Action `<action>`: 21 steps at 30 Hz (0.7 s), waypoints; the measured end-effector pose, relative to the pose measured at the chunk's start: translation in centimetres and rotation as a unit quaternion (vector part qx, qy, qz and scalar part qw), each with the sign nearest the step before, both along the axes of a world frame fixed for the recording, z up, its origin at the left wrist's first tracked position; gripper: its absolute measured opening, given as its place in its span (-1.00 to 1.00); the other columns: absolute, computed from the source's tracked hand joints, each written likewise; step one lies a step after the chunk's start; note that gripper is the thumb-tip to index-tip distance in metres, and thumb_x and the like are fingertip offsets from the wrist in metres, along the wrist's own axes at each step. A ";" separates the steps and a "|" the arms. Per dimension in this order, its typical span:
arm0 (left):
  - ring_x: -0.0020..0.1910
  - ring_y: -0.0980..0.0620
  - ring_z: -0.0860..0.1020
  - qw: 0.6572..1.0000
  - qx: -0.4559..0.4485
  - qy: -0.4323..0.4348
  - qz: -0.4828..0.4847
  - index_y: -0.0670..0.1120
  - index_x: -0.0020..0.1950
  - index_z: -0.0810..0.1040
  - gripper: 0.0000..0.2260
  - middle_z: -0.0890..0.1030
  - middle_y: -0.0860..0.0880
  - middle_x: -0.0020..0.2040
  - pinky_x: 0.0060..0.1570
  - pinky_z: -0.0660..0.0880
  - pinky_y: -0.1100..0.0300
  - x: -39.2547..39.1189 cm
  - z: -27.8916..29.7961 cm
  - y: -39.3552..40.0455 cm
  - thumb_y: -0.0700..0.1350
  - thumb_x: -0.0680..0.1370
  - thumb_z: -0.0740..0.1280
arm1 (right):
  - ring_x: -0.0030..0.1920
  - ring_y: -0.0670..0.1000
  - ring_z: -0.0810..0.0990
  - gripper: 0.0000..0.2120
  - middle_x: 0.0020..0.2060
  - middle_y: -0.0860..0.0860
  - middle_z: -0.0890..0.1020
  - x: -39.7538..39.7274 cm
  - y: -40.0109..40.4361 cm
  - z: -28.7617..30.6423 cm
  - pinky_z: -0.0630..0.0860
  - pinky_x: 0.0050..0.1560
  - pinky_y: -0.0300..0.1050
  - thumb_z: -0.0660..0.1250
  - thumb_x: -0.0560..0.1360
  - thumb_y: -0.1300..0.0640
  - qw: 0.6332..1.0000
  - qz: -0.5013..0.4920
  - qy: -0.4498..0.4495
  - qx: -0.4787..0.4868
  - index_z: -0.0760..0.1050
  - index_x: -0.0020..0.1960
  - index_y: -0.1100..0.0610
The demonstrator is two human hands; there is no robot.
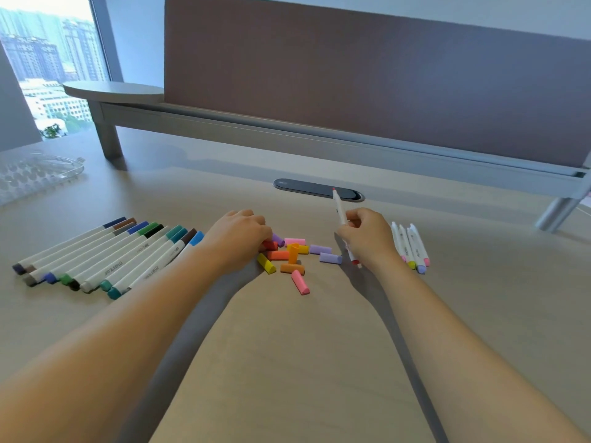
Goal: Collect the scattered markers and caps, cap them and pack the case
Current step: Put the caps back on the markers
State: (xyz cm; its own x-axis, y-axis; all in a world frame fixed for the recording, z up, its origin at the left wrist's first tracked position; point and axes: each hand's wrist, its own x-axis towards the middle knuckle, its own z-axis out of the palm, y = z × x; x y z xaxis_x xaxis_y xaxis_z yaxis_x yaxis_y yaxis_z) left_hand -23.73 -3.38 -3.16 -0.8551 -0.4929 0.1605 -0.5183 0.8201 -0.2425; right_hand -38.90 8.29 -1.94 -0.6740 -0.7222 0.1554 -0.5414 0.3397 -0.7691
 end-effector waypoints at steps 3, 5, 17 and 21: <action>0.20 0.03 0.43 0.999 0.024 0.011 0.025 -0.04 0.26 0.42 -0.75 0.52 -0.01 0.21 0.21 0.35 0.21 -0.1 -0.2 0.2 -0.04 0.60 0.15 | -0.11 0.03 0.47 -0.77 -0.08 0.11 0.49 0.1 0.9 -0.1 0.43 -0.15 -0.15 0.18 0.54 0.26 1.000 0.016 0.010 -0.010 0.45 0.17 0.25; 0.17 0.00 0.46 0.991 0.082 0.088 0.054 -0.08 0.25 0.41 -0.74 0.54 -0.06 0.18 0.17 0.38 0.19 0.0 -0.1 0.5 -0.05 0.60 0.15 | -0.13 0.01 0.48 -0.76 -0.10 0.07 0.49 0.4 1.4 -0.1 0.45 -0.21 -0.22 0.15 0.58 0.21 0.999 0.032 0.024 -0.030 0.43 0.21 0.21; -0.15 0.04 0.56 0.626 0.561 0.520 0.149 -0.23 0.22 0.43 -0.75 0.54 -0.14 -0.01 -0.08 0.50 0.22 1.3 2.3 3.7 -0.19 0.56 0.22 | -0.31 -0.16 0.40 -0.75 -0.28 -0.11 0.47 3.0 3.3 -0.2 0.35 -0.31 -0.31 0.17 0.58 0.10 0.990 0.115 0.082 -0.012 0.51 0.17 0.15; -0.26 0.08 0.54 0.616 0.574 0.517 0.154 -0.25 0.15 0.45 -0.79 0.56 -0.13 -0.04 -0.10 0.50 0.21 1.6 2.4 4.6 -0.19 0.56 0.21 | -0.17 -0.13 0.43 -0.76 -0.12 -0.05 0.56 3.4 4.2 -0.1 0.36 -0.27 -0.30 0.23 0.55 0.12 0.989 0.128 0.073 -0.019 0.54 0.17 0.12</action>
